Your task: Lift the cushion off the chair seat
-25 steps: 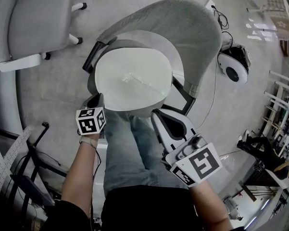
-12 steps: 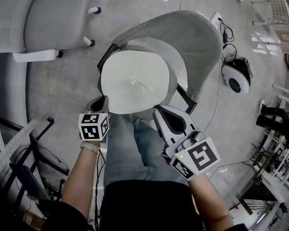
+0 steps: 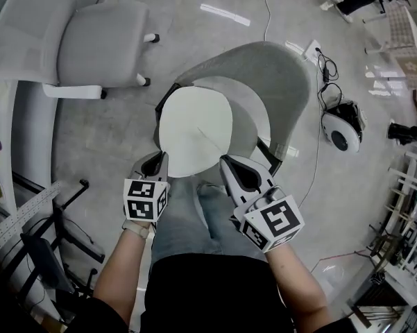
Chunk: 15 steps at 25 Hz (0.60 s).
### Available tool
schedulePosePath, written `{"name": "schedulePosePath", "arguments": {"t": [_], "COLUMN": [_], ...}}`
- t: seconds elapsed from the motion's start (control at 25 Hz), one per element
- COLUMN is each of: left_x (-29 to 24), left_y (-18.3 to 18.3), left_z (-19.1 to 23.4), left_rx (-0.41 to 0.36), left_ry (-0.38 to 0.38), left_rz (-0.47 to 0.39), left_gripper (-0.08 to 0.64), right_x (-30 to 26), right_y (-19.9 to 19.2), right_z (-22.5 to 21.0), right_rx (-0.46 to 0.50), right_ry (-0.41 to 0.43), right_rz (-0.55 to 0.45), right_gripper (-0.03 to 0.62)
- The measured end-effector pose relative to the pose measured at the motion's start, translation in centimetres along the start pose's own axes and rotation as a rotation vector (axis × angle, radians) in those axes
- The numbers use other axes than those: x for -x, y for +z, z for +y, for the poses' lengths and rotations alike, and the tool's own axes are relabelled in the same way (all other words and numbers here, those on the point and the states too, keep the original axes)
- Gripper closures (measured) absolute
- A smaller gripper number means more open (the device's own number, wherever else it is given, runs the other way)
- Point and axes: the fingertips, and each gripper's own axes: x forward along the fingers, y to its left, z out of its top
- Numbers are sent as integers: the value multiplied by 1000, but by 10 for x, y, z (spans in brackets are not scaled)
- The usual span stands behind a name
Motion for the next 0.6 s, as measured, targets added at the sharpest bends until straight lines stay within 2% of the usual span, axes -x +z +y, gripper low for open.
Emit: {"name": "schedulePosePath", "arguments": {"t": [0.36, 0.6], "left_x": [56, 94], "left_y": [52, 81], "left_z": [-17, -14], "left_rx": [-59, -130], "left_ry": [-5, 35], "left_rz": [-94, -142], "left_gripper": [537, 537], "right_x": [4, 2], "right_y": [26, 45], "right_z": [12, 24], "right_rx": [21, 56], "right_ry": [16, 41], "right_rz": [-57, -97], "right_gripper": [583, 583]}}
